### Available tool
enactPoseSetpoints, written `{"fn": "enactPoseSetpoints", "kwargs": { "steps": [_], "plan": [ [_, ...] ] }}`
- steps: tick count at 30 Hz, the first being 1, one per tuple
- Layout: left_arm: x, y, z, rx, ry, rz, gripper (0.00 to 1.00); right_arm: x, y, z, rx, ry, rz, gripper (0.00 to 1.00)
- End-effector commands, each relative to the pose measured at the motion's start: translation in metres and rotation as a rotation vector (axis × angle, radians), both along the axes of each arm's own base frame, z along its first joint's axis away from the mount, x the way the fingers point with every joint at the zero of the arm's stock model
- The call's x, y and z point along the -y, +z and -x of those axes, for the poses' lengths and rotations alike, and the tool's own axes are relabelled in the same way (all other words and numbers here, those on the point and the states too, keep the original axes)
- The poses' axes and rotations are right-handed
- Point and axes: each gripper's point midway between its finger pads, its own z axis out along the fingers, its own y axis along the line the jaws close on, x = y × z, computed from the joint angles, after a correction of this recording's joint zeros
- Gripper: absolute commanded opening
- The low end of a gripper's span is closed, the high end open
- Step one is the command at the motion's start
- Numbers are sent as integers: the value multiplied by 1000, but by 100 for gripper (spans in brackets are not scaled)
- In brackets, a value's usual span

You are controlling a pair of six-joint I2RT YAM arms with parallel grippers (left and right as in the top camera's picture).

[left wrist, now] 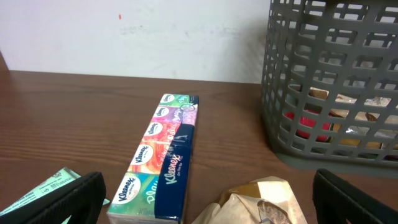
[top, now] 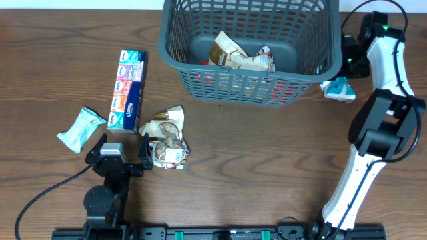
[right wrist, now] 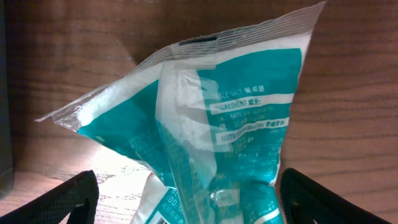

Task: Pack container
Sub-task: 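Move the right gripper to the teal snack bag beside the basket, then grasp the teal-and-white snack bag with the right gripper and lift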

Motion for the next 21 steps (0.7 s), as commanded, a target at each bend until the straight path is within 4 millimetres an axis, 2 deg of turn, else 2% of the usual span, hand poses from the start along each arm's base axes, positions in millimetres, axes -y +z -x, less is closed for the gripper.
{"fn": "enactPoseSetpoints", "kwargs": {
  "steps": [1,16,21],
  "plan": [
    [7,-16,2,-51,-41,8,99,-11,-15,1,-30,32,-18,79],
    [7,-16,2,-51,-41,8,99,-17,-32,7,-59,40,-29,79],
    [7,-16,2,-51,-41,8,99,-20,-49,19,-97,40,-39,78]
  ]
}}
